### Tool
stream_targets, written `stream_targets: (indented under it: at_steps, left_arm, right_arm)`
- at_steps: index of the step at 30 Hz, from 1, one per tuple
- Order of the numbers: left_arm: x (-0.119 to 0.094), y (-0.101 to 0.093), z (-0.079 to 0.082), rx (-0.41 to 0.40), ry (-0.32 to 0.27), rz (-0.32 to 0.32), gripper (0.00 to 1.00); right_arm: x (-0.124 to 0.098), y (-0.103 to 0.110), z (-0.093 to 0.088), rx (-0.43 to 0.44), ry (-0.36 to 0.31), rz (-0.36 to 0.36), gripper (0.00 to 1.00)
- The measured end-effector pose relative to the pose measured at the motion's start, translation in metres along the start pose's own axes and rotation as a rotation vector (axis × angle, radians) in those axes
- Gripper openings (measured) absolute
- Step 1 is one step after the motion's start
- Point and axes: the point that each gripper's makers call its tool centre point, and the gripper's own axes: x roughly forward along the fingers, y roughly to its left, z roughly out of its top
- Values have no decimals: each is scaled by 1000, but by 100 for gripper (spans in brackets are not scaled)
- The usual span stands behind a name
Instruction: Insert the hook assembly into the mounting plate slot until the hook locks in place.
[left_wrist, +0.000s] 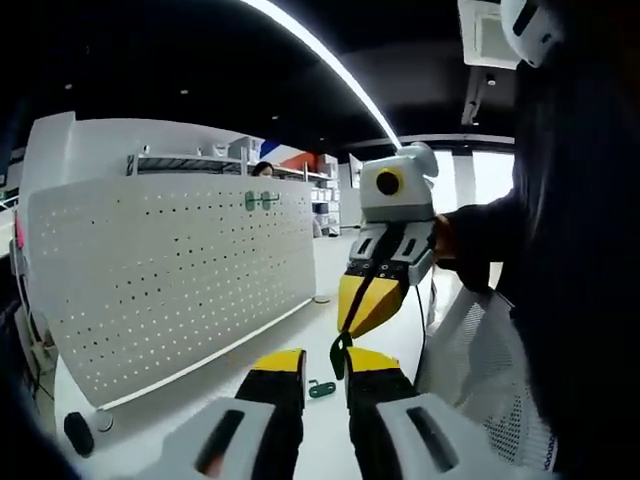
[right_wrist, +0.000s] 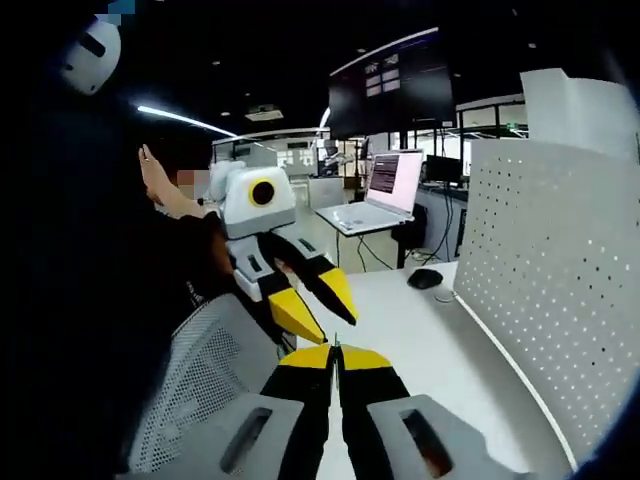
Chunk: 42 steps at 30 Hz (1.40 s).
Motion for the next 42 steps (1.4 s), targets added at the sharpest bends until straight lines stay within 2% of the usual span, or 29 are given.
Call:
stream_targets:
  at_steps: [7, 12, 26, 32, 35, 42]
  left_arm:
    - [2, -9, -4, 7, 7, -55, 10]
    - [3, -13, -6, 4, 11, -73, 7]
    - [3, -19, -4, -40, 0, -105, 1]
    - [2, -14, -4, -66, 5, -75, 1]
    - [1, -8, -5, -69, 8, -40, 1]
    - [-3, 19, -4, -78, 0, 109, 1]
  right_arm:
    - [-1, 6, 0, -8, 6, 43, 0]
    - [-1, 12, 1, -5, 2, 76, 0]
    - [-5, 11, 0, -6, -8, 83, 0]
    - [-4, 5, 2, 9, -19, 44, 1]
    - [-6, -1, 3, 24, -33, 13, 6]
    - [-6, -17, 9, 50, -66, -85, 7]
